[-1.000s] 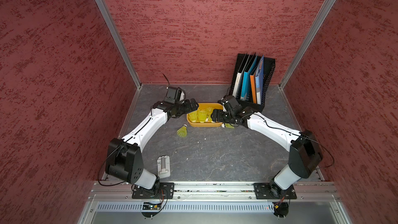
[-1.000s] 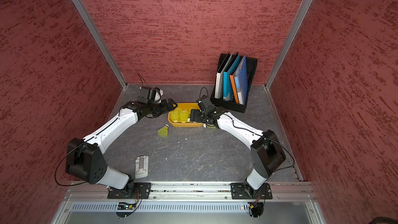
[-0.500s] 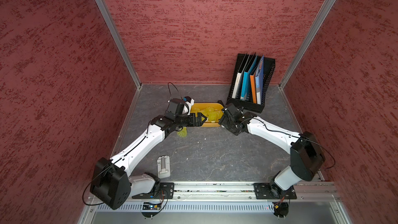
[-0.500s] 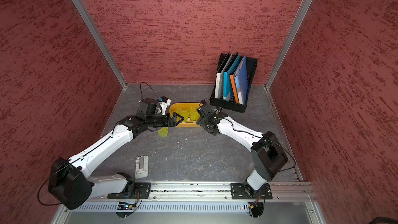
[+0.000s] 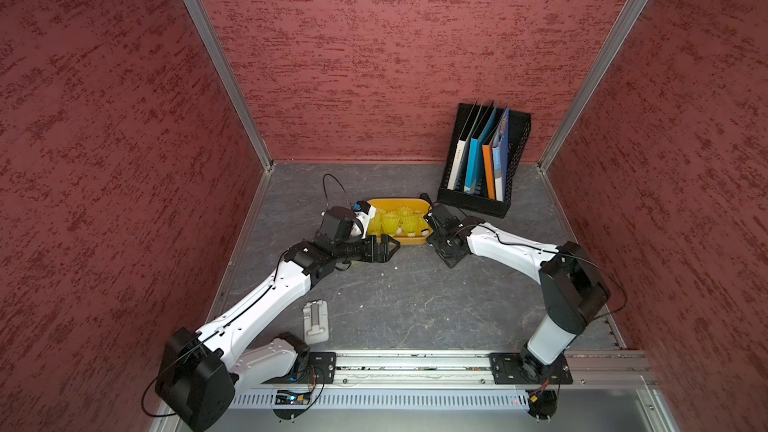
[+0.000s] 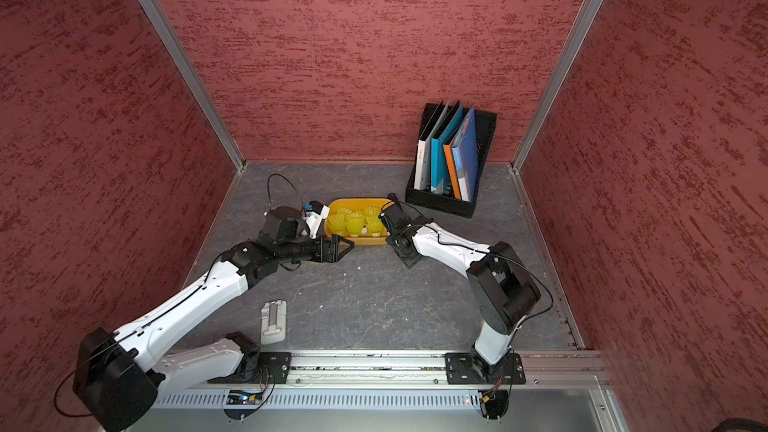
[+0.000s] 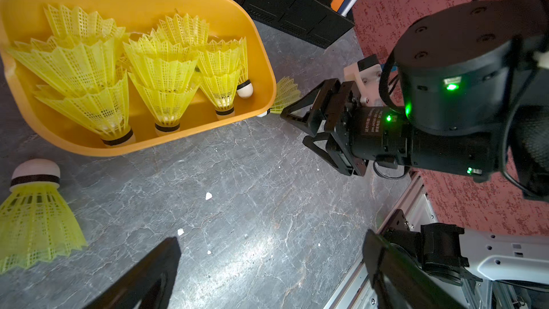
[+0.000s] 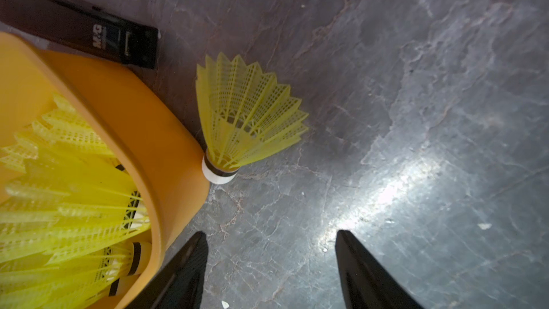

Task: Put the shuttlecocks into the storage box
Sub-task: Pick up the shuttlecock at the center of the board.

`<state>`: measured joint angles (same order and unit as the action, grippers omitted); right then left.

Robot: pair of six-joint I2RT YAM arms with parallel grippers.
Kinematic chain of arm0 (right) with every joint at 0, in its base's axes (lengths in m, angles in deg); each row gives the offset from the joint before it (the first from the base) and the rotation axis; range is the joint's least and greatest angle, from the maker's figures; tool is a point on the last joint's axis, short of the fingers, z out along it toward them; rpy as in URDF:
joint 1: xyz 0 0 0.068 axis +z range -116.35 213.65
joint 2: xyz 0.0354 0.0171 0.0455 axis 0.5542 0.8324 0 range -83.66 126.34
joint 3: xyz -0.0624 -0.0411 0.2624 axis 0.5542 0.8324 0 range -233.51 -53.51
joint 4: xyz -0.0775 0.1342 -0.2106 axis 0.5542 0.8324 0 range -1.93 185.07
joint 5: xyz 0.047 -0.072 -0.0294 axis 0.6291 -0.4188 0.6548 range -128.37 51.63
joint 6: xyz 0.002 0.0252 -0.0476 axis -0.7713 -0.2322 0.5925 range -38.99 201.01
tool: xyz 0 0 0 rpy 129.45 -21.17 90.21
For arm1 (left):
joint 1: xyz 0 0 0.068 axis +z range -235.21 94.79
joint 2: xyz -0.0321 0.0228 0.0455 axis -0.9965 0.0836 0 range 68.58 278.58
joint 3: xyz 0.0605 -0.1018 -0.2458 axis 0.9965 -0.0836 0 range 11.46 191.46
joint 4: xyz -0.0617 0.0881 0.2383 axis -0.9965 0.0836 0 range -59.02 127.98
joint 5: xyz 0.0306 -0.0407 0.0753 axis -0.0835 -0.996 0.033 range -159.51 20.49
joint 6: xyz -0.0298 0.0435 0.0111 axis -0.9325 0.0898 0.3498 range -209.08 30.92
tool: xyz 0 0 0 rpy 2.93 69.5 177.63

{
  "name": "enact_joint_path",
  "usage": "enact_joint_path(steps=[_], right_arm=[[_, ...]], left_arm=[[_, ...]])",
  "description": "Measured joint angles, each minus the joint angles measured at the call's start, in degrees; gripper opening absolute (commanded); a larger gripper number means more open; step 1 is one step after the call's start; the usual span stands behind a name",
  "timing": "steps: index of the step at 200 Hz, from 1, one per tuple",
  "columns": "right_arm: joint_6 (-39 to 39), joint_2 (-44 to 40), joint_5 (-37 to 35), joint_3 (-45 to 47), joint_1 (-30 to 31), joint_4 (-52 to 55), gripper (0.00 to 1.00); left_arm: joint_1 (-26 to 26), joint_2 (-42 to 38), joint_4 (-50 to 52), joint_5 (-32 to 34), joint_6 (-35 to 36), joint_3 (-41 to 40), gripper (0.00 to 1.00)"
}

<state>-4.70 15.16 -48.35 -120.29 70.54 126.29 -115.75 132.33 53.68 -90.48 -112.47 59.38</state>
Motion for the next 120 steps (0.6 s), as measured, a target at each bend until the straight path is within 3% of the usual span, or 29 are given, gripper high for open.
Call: enact_joint_path(steps=[120], right_arm=[[-10.9,5.1,1.9,0.2,-4.2,-8.3,0.66]], left_arm=[[0.0,-0.6,-0.7,-0.2,-0.3,-0.5,1.0]])
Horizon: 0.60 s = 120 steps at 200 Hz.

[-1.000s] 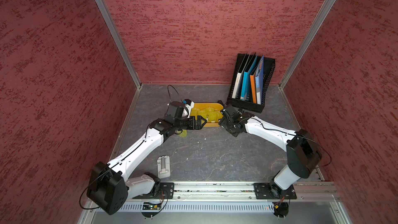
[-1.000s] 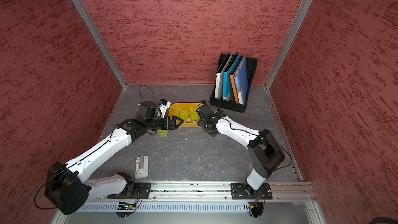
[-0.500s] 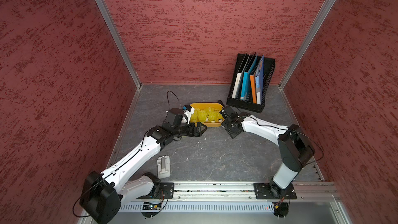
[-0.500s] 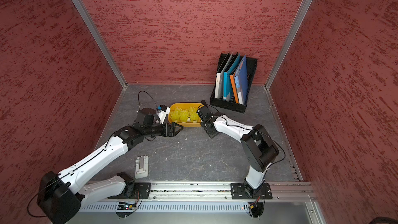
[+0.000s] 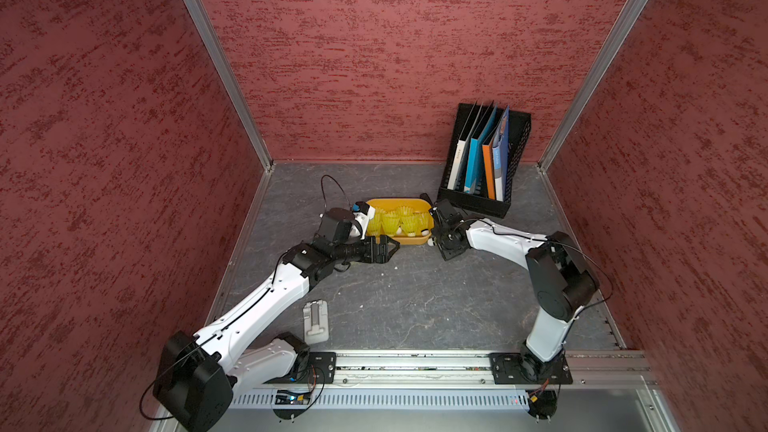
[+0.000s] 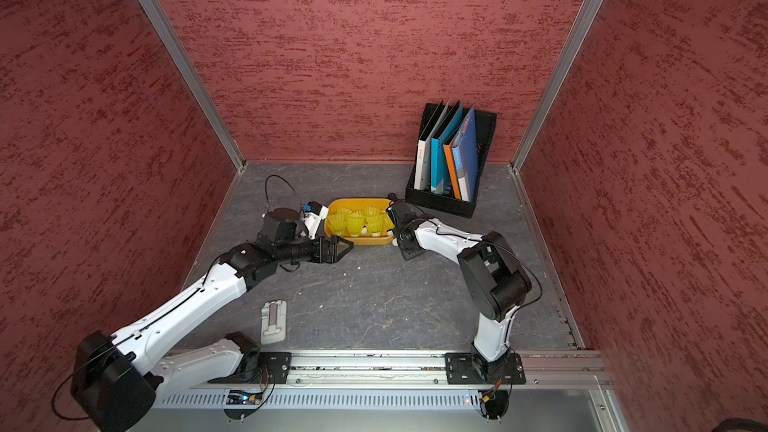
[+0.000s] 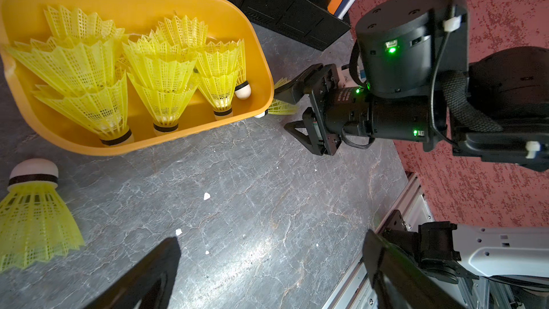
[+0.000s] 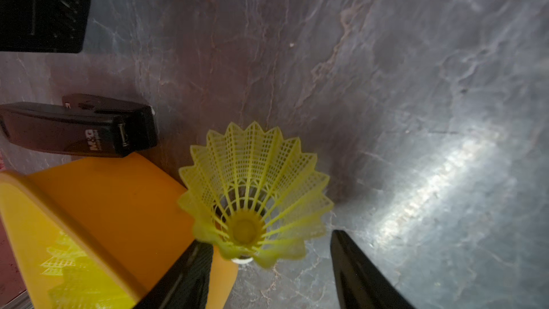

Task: Put the shuttlecocks into the storage box
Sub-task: Pick up the shuttlecock at the center of the board.

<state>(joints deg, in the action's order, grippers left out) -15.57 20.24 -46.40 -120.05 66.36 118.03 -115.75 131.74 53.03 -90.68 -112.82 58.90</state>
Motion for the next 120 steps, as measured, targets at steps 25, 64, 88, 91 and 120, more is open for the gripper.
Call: enact_joint_path(steps=[25,64,88,91,120], right_arm=[[-2.1,1.0,0.5,0.0,-0.2,-1.0,0.66],[-4.4,2.4,1.0,-0.3,-0.6,-1.5,0.66],[-4.8,3.0,1.2,-1.1,-1.0,-1.0,0.63],[-4.8,3.0,1.3,-1.3,-1.1,-0.8,0.62],[-3.9,3.3,1.7,-1.6,-1.4,0.4,0.57]], left_arm=[[0.0,0.2,-0.1,0.0,-0.2,0.0,1.0],[0.0,0.3,-0.2,0.0,-0.5,0.0,1.0],[0.0,0.3,-0.2,0.0,-0.6,0.0,1.0],[0.0,0.3,-0.2,0.0,-0.7,0.0,1.0],[0.0,0.3,-0.2,0.0,-0.9,0.0,1.0]])
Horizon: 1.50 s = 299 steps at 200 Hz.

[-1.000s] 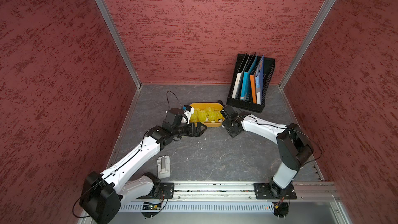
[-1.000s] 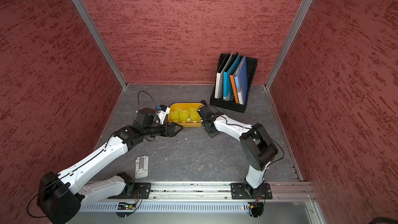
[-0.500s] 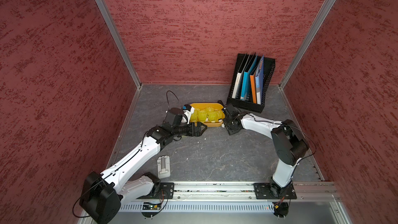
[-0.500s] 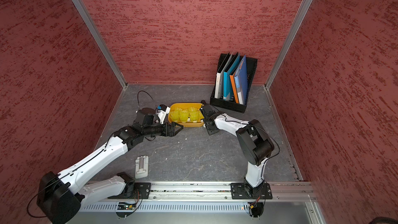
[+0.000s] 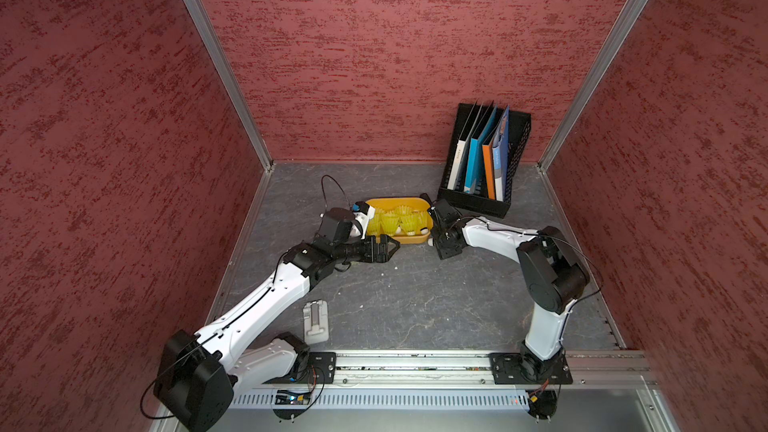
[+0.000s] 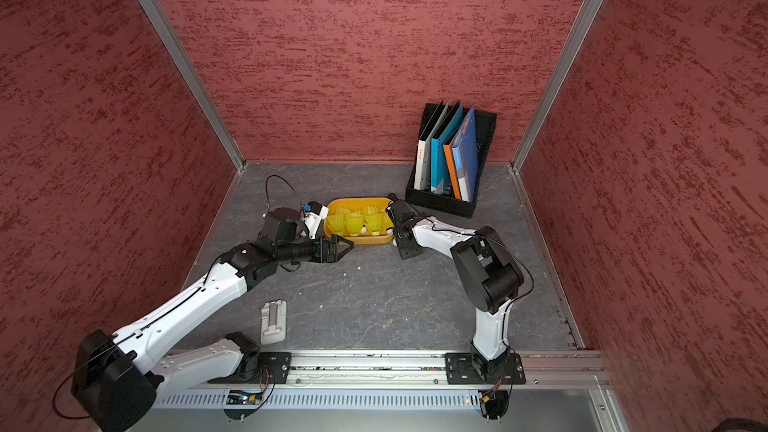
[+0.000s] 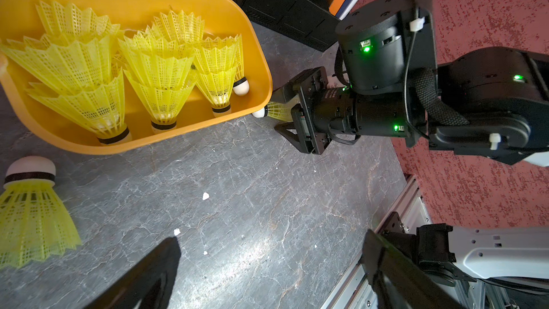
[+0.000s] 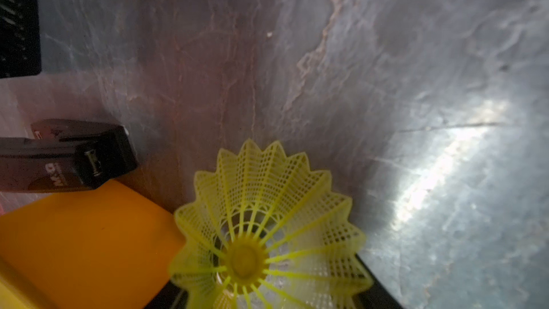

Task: Put the shuttlecocks into the storage box
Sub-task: Pick up the shuttlecock at the center of the board.

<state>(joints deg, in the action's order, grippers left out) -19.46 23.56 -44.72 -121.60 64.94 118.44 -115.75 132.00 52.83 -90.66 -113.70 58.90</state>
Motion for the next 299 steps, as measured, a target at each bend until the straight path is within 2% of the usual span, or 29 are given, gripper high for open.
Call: enact_joint_path(steps=[23,63,96,123,169,226,259,272,299], right_arm=[[3.1,-0.2,0.1,0.0,-0.5,0.9,0.58],[12.9,-3.8,0.1,2.7,-4.0,4.0,0.59],[21.7,-6.0,0.8,3.5,-5.6,5.9,0.66],[25.3,-6.1,3.1,4.5,-5.6,5.8,0.7],[21.5,-7.1,5.1,7.6,-4.0,3.7,0.7],[15.1,-5.2,4.9,5.7,-2.7,4.8,0.54],[12.6,-5.1,4.4,5.7,-2.2,5.5,0.49],[11.9,-5.0,4.1,5.7,-2.1,5.8,0.43],[10.9,-4.1,3.7,4.7,-2.0,7.5,0.41]], left_arm=[[0.0,0.0,0.0,0.0,0.0,0.0,1.0],[0.0,0.0,0.0,0.0,0.0,0.0,1.0],[0.0,0.1,0.0,0.0,0.0,0.0,1.0],[0.0,1.2,0.0,-0.1,0.0,0.0,1.0],[0.0,3.6,0.4,-1.2,2.1,0.0,1.0],[0.0,3.7,0.7,-1.7,3.7,0.0,1.0],[0.0,3.7,0.9,-2.1,4.2,0.0,1.0],[0.0,3.7,0.9,-2.5,4.7,0.0,1.0],[0.0,3.8,1.3,-3.2,6.2,0.0,1.0]])
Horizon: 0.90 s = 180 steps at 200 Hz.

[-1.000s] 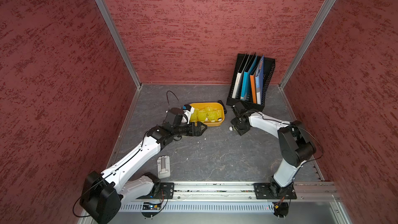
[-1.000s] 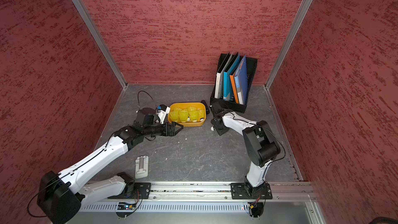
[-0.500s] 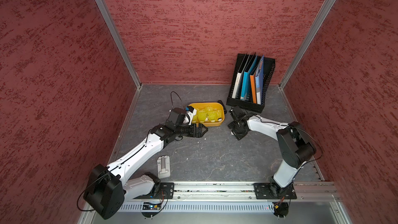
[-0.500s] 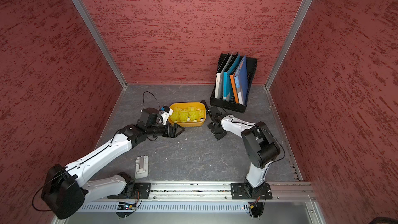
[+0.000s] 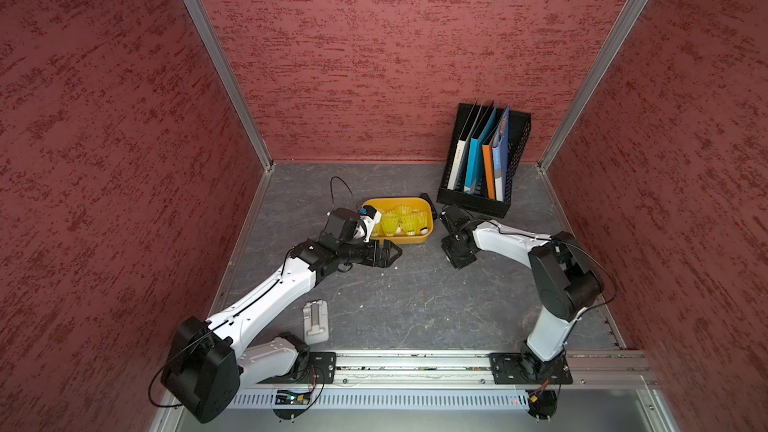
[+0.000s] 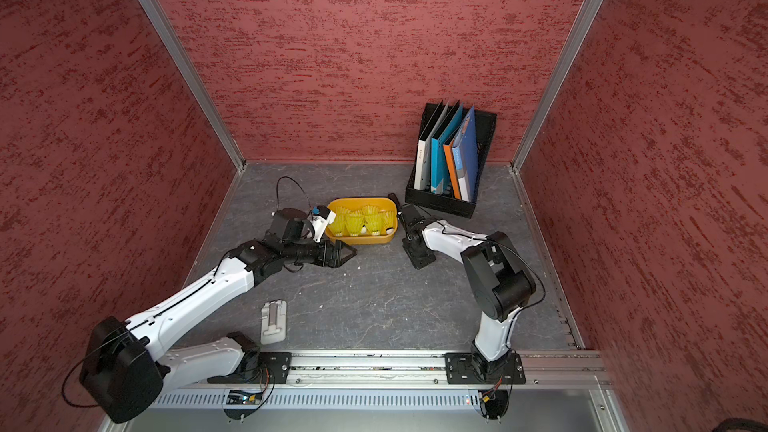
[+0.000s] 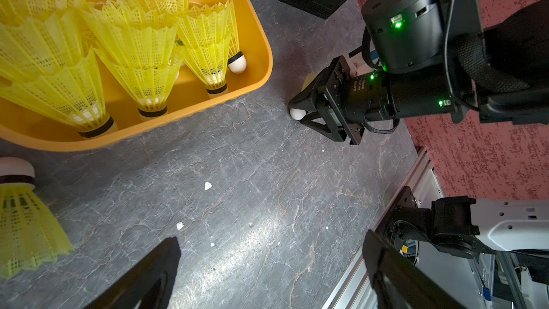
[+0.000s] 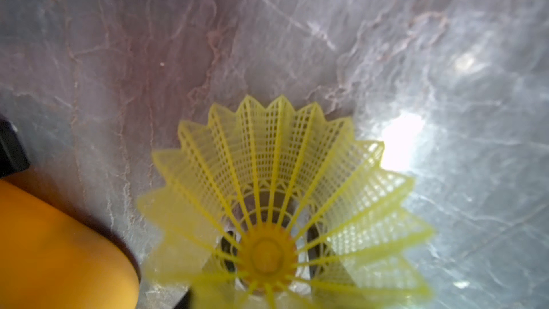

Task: Put the shuttlecocks into the storage box
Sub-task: Pick up the shuttlecock at the center of the board.

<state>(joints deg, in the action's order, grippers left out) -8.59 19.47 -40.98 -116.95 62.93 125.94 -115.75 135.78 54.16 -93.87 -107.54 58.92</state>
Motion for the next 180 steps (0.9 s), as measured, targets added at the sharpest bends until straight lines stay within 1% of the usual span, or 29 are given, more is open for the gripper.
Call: enact_joint_path(steps=[16,34,90,104,108,115,120,142,161,180], right_arm=[[-0.2,0.5,-0.2,-0.7,0.2,0.9,0.4],[-0.4,0.8,-0.4,-1.0,0.2,1.4,0.37],[-1.3,0.9,-0.5,-1.1,0.6,1.6,0.39],[-1.5,1.0,-0.8,-1.3,0.9,1.8,0.36],[-1.5,1.1,-0.9,-1.4,0.9,1.9,0.32],[-1.6,1.1,-0.9,-1.4,1.0,2.2,0.3],[-1.8,1.2,-0.9,-1.4,1.0,2.4,0.26],[-2.2,1.2,-1.2,-1.4,1.1,2.5,0.23],[-2.1,1.2,-1.4,-1.4,1.2,2.5,0.18],[-2.1,1.2,-1.6,-1.4,1.3,2.5,0.16]], left_arm=[[0.0,0.3,0.1,-0.3,0.8,0.0,1.0],[0.0,1.0,0.0,-0.7,1.2,-0.1,1.0],[-0.1,2.8,-0.8,-0.9,1.1,-3.0,1.0],[-0.2,3.5,-1.7,-0.9,0.7,-3.7,1.0],[-0.3,3.7,-2.1,-0.9,0.4,-4.0,1.0],[-0.3,4.0,-2.8,-0.9,0.0,-4.5,1.0],[-0.3,4.2,-3.3,-0.9,-0.3,-4.8,1.0],[-0.3,4.8,-5.7,-0.9,-2.3,-6.5,1.0],[-0.2,4.9,-8.5,-1.0,-4.9,-8.4,1.0],[-0.2,5.0,-11.1,-1.2,-7.3,-10.1,1.0]])
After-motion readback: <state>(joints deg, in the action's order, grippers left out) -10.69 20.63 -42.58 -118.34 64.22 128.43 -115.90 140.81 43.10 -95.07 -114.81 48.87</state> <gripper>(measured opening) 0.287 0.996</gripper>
